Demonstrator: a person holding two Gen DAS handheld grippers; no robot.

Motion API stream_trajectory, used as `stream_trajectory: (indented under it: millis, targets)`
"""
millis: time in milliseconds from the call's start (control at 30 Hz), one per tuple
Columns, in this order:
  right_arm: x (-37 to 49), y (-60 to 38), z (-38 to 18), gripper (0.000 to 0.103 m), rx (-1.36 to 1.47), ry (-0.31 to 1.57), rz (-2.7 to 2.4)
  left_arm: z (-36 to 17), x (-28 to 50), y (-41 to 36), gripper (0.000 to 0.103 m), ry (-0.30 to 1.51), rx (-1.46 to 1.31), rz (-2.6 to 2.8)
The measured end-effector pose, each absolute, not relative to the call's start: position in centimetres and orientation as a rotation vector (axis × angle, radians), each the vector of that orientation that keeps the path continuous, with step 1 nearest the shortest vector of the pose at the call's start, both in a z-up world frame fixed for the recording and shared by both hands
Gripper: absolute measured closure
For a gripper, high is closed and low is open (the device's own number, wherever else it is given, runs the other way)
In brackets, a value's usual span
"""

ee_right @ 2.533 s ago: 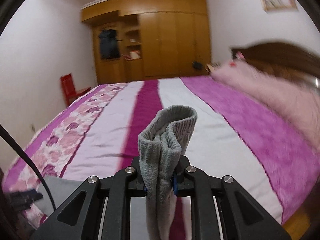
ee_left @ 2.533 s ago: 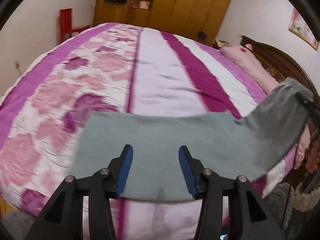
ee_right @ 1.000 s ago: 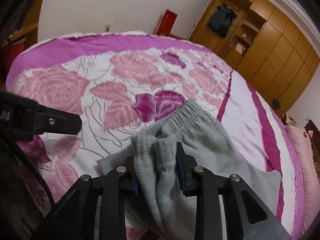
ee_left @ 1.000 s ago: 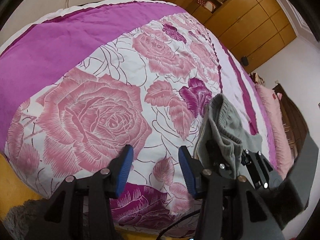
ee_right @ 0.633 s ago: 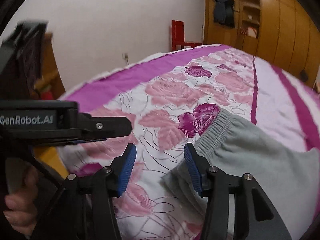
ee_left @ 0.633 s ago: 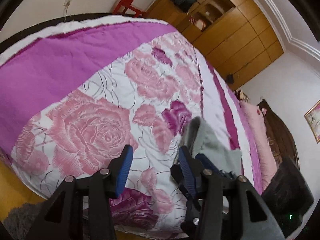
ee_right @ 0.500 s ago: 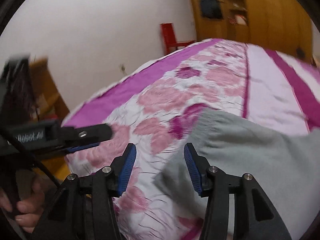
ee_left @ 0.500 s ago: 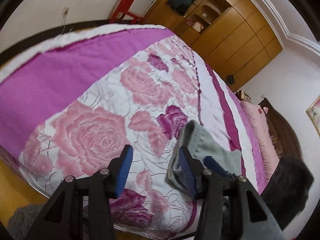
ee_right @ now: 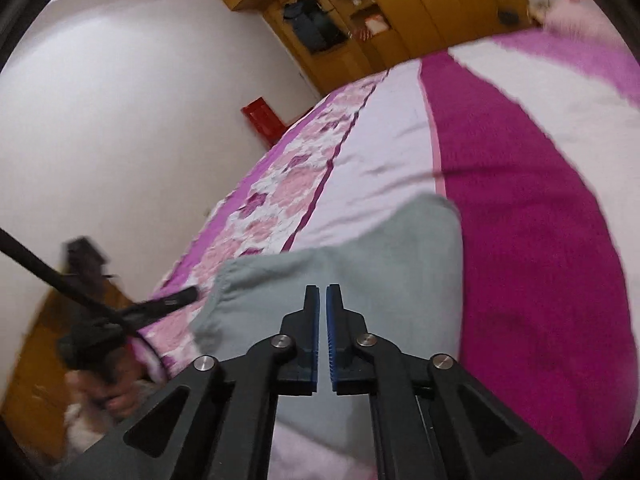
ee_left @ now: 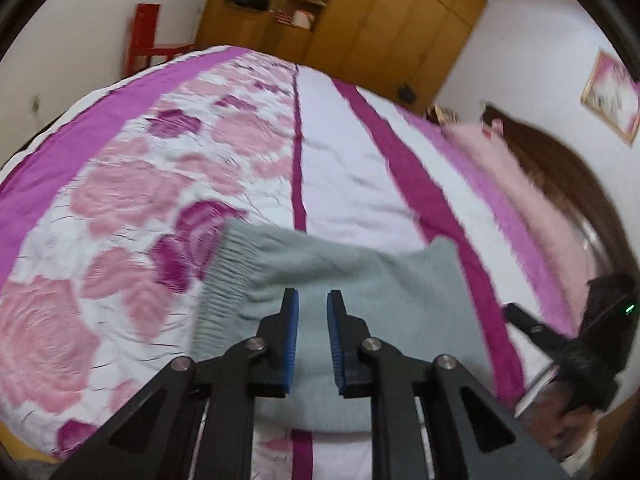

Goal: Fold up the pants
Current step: 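Lower the cuff onto the waistband and open the right gripper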

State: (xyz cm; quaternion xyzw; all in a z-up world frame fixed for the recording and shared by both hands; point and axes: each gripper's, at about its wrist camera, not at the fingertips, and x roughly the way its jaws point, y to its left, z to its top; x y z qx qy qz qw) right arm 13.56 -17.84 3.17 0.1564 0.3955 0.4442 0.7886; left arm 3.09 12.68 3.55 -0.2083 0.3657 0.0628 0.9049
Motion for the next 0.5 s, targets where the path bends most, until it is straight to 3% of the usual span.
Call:
stream_trajectory:
  millis: [233, 267, 500]
  targets:
    - [14.9, -18.4, -4.6, 0.101, 0.439, 1.048, 0.964, -1.7, 4.4, 11.6, 0.09, 0.872, -0.338, 0.227]
    - [14.8, -18.5, -5.7, 0.103, 0.447, 1.08, 0.95, -2.0, 4.2, 11.8, 0.094, 0.876, -0.336, 0.236]
    - [16.3, -19.0, -3.3, 0.103, 0.451, 1.046, 1.011, -1.0, 3.9, 12.5, 0.097, 0.891, -0.389, 0.245]
